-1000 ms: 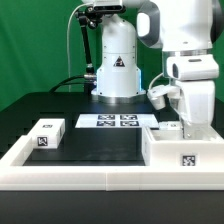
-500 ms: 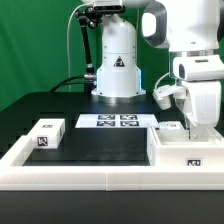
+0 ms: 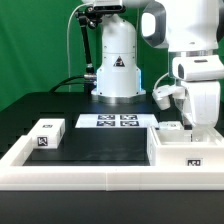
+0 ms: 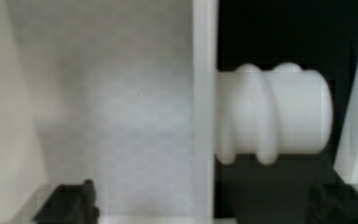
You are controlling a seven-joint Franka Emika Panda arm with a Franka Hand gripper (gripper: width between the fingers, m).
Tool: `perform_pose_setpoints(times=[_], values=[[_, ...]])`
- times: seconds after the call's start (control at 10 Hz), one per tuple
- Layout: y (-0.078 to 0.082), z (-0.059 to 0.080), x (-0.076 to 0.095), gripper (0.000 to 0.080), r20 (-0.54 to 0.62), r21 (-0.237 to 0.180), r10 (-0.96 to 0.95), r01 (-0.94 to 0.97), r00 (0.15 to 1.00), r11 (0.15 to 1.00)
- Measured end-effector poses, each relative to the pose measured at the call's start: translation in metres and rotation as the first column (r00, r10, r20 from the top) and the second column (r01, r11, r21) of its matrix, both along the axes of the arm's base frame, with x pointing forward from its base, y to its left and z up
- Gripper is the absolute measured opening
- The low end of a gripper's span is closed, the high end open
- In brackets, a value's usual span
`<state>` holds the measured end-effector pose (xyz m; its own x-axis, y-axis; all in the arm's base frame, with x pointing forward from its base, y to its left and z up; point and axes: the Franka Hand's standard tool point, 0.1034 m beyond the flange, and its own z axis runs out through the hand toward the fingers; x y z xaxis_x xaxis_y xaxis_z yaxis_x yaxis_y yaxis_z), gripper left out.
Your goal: Assemble cabinet
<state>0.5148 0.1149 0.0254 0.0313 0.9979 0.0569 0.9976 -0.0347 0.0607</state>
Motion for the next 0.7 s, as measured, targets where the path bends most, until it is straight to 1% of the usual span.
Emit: perform_pose_setpoints(times=[0.1, 0.2, 0.3, 0.5, 0.6, 0.7], values=[[0.000, 0.000, 0.000, 0.0706, 0.000, 0.000, 0.000, 0.000, 1.000, 1.000], [0.000, 0.000, 0.000, 0.0780, 0.000, 0.000, -0.001, 0.001, 1.000, 1.000], [-0.001, 0.000, 0.000, 0.0794, 0.000, 0.000, -0.001, 0.001, 1.000, 1.000], [-0.001, 0.001, 0.000, 0.0797, 0.001, 0.000, -0.002, 0.002, 1.000, 1.000], [-0.002, 0.004, -0.004, 0.0797, 0.004, -0.001, -0.001, 0.001, 1.000, 1.000], [-0.002, 0.012, -0.008, 0.0796, 0.008, -0.004, -0.001, 0.001, 1.000, 1.000]])
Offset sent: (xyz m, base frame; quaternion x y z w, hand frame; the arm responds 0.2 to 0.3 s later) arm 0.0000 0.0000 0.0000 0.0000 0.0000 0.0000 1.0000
